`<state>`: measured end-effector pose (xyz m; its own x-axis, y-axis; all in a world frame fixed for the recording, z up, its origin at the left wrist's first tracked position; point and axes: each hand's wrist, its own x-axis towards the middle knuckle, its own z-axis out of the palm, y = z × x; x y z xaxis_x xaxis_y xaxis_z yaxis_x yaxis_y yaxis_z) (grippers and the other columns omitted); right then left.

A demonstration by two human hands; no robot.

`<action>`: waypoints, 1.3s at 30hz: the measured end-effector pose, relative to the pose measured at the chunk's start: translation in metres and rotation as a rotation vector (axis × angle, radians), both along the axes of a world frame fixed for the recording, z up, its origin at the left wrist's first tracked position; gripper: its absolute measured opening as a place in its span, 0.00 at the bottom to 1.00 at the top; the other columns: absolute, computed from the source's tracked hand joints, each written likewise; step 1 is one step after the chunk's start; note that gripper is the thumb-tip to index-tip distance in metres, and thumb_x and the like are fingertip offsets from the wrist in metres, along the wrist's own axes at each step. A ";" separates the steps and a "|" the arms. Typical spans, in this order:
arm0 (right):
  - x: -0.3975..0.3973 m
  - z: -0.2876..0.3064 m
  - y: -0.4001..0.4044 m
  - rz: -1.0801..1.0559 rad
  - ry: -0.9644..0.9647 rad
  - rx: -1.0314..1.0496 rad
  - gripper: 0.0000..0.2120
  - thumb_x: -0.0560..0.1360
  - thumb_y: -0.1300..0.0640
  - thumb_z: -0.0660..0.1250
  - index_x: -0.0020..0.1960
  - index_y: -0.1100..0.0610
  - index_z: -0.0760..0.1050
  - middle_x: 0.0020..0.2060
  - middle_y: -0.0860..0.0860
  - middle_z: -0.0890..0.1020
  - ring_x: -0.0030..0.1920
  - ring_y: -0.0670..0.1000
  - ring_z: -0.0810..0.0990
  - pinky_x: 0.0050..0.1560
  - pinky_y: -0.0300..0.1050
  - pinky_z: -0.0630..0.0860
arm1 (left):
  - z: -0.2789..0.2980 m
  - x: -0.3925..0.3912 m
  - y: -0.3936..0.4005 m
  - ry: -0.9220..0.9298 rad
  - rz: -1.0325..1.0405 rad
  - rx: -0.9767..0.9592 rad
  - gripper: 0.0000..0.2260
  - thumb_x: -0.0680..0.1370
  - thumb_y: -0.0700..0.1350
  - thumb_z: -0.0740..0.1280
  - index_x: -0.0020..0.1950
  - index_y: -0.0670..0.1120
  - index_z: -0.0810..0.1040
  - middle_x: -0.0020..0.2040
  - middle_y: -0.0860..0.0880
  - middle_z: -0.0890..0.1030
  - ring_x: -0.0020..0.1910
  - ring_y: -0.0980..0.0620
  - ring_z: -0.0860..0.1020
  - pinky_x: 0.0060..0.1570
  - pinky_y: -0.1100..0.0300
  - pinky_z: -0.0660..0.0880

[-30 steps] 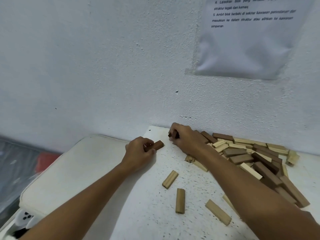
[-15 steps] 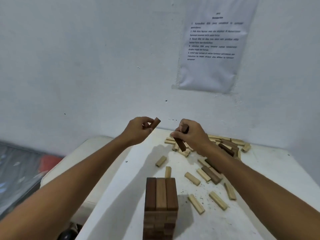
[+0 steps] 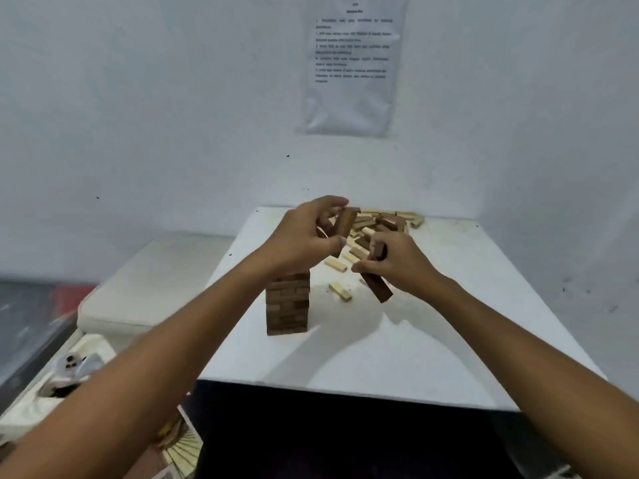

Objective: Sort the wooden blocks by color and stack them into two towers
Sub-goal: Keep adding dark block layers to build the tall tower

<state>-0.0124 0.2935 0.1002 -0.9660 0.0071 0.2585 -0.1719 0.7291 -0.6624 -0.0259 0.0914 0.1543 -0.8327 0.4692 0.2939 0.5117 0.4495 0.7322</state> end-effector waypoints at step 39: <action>0.099 -0.075 0.013 -0.360 -0.428 -0.074 0.19 0.77 0.52 0.67 0.65 0.59 0.75 0.44 0.58 0.84 0.37 0.53 0.84 0.44 0.43 0.79 | -0.133 0.062 0.032 -0.116 -0.056 -0.351 0.30 0.66 0.56 0.78 0.65 0.49 0.78 0.46 0.50 0.81 0.47 0.50 0.78 0.50 0.52 0.77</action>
<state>0.0862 0.3062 0.0255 -0.9179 0.3589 -0.1694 0.3742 0.6408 -0.6703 0.0356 0.1236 0.0217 -0.8211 0.5707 0.0127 0.4657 0.6567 0.5932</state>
